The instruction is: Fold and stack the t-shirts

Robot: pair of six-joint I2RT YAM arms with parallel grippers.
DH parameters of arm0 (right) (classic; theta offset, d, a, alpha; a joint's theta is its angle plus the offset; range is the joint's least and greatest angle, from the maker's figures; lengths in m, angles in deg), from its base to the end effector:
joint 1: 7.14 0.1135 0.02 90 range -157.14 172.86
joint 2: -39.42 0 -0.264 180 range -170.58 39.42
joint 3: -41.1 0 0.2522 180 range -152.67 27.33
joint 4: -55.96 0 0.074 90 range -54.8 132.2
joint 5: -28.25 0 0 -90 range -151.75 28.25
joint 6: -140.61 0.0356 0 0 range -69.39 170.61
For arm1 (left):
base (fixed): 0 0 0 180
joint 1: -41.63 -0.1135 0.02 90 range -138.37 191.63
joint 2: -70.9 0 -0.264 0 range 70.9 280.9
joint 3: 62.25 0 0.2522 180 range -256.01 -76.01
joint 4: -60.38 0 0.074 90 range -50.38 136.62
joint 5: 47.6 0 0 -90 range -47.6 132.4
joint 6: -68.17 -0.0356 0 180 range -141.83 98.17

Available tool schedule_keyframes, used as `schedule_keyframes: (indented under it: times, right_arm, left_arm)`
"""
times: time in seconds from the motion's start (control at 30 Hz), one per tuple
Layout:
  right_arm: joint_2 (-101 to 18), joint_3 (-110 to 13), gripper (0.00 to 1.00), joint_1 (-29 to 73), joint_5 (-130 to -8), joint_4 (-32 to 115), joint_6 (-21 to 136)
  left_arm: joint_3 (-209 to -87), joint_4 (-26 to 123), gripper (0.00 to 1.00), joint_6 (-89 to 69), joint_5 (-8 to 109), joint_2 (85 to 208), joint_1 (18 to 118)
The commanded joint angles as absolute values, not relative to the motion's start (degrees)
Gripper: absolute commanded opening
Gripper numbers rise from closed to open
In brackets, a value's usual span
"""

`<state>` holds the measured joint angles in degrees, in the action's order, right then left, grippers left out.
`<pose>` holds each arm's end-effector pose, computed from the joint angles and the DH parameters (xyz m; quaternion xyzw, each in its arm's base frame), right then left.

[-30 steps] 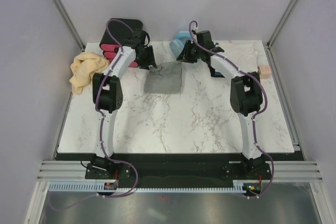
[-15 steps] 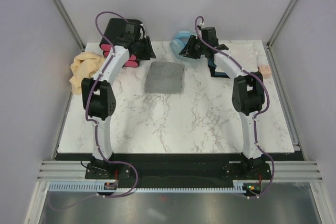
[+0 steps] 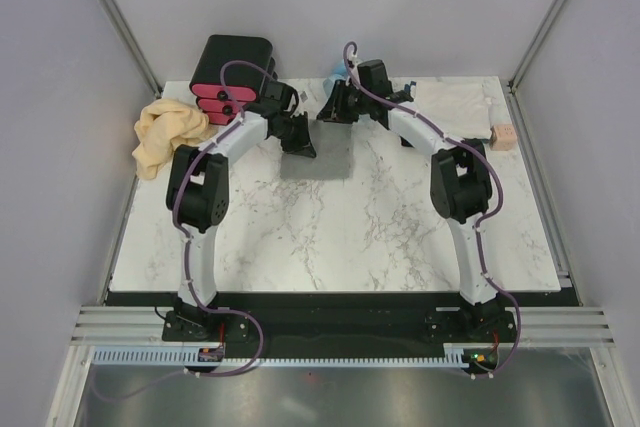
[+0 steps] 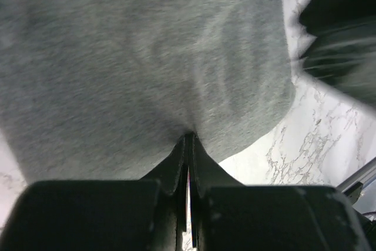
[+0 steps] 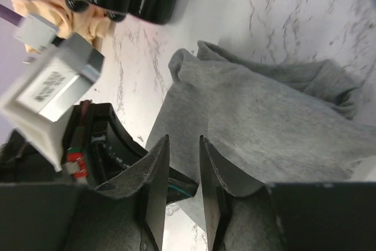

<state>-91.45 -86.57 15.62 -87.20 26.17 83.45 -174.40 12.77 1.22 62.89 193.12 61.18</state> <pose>0.4861 0.2205 0.2413 -0.0294 0.8631 0.3883 0.3215 0.4354 -0.1678 0.2020 0.0206 0.9462 -0.2586 0.1931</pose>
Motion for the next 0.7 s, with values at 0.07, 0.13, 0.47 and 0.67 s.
schedule_keyframes:
  times: [0.07, 0.13, 0.47, 0.67]
  right_arm:
    - [-94.8, -84.8, 0.32, 16.1, -83.4, 23.7, 81.4]
    - [-95.2, -84.5, 0.32, 16.3, -81.9, 23.5, 80.8]
    - [-101.2, -88.3, 0.31, 18.0, -77.7, 22.7, 79.0]
    - [-103.7, -93.1, 0.32, 18.7, -77.4, 22.9, 80.2]
  left_arm:
    - [-173.7, 16.9, 0.02, -1.6, 65.1, 193.4, 62.4]
    - [-172.7, 16.9, 0.02, -1.6, 64.2, 193.7, 62.6]
    - [-165.6, 13.9, 0.02, -3.3, 62.8, 191.3, 63.0]
    - [-161.8, 11.7, 0.02, -4.2, 61.4, 189.5, 63.3]
